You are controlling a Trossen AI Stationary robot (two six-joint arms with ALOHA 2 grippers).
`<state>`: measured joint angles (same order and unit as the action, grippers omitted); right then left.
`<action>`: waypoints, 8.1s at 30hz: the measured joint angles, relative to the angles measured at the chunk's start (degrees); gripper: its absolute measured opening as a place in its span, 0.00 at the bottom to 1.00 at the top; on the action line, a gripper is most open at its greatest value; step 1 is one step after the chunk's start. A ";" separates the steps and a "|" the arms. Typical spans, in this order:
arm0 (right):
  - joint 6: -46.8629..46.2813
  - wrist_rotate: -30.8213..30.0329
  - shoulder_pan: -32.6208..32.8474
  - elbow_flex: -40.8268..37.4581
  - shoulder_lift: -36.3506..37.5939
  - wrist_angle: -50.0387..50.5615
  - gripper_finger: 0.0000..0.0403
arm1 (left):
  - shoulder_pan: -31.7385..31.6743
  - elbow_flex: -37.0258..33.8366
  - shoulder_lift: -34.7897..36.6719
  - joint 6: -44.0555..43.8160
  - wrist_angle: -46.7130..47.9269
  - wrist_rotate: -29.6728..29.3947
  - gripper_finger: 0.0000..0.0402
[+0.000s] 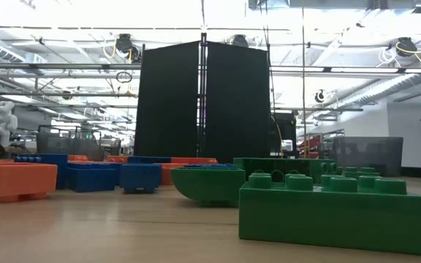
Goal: Sort blocks
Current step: Put the green game piece into the bottom right black bin, then put the orange game piece into the top left black bin
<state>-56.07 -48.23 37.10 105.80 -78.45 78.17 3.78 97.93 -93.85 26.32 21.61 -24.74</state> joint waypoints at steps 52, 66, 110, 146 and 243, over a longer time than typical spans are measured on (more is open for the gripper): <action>-62.84 44.15 23.76 -31.61 -9.45 -13.14 0.76 | -7.42 -0.17 1.03 -8.06 15.08 18.29 0.75; -50.42 25.64 15.42 -31.52 0.20 -2.98 0.75 | -10.13 -24.66 0.97 -15.77 26.19 31.18 0.75; -46.54 25.75 13.73 -31.52 0.19 0.18 0.74 | -4.50 -34.55 -12.81 -23.97 3.73 23.52 0.32; -46.57 22.25 13.73 -31.56 -0.90 3.47 0.74 | -46.95 -50.58 30.43 -41.38 18.17 4.33 0.20; -48.11 21.27 13.61 -31.56 -0.86 4.59 0.74 | -14.31 -46.58 9.42 -15.93 0.63 7.37 0.22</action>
<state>-104.18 -26.97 50.71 74.24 -79.31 82.76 -10.53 51.35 -84.43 10.39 22.25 -17.36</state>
